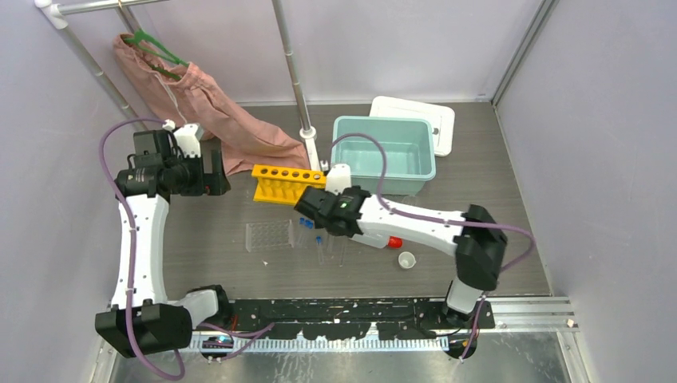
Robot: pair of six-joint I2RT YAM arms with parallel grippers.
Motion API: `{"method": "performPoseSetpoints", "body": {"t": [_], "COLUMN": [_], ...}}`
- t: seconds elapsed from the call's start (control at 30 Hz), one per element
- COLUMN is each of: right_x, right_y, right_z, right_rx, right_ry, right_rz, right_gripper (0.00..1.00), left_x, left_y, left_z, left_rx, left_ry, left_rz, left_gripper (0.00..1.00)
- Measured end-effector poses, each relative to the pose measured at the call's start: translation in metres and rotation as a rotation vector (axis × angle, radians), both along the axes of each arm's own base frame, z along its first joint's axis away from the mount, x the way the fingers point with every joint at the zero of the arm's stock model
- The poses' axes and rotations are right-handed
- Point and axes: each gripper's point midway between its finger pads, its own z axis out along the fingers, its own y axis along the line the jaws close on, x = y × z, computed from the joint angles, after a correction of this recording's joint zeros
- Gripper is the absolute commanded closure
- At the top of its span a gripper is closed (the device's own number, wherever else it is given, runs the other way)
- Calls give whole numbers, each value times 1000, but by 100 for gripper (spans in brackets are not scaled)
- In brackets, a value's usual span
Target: Organize the chemistry lab equipment
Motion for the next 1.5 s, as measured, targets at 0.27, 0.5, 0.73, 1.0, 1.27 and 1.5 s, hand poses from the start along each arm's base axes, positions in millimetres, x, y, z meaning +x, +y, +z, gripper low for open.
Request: {"method": "performPoseSetpoints", "body": {"t": [0.27,0.5,0.73,1.0,1.27,1.5], "right_x": [-6,-6,-10,-10,-14,-13], "right_y": [23,35,30,17,5,7], "right_z": [-43,-51,-78,-96,-110,-110], "right_rx": [-33,37,40,32,17,30], "right_ry": [68,85,124,139,152,149], "right_rz": [11,-23,-62,-102,-129,-135], "right_gripper": [39,42,43,43,43,44], "left_x": [-8,-9,-10,-10,-10,-9], "left_y": [0,1,0,0,0,0], "left_z": [17,21,20,21,20,19], "left_rx": [23,27,26,26,24,17], "left_ry": [-57,-63,-57,-58,-55,-49], "left_rz": [-4,-5,-5,-5,-4,-1], "left_gripper": [5,7,9,9,11,12]}}
